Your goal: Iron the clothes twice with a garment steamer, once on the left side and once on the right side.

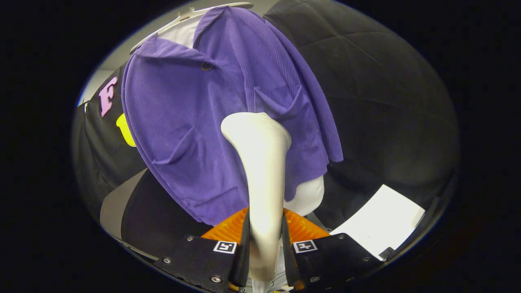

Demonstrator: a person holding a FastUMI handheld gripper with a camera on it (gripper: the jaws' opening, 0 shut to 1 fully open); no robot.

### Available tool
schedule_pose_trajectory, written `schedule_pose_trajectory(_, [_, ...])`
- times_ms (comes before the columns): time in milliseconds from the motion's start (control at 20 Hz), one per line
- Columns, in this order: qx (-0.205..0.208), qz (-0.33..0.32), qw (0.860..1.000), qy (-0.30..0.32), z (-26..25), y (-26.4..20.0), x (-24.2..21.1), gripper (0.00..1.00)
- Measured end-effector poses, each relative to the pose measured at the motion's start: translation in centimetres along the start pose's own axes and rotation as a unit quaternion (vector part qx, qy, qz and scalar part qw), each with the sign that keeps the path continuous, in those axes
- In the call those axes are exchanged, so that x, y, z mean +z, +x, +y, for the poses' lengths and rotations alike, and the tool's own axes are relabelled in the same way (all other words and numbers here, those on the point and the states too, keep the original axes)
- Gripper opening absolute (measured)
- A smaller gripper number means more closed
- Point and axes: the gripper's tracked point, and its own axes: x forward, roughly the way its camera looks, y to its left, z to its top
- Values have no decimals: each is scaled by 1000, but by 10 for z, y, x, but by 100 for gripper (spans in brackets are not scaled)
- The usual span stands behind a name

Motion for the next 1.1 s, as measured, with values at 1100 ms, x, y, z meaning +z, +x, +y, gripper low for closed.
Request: schedule_pose_trajectory(1100, [57,31,997,-41,51,-87,-131,36])
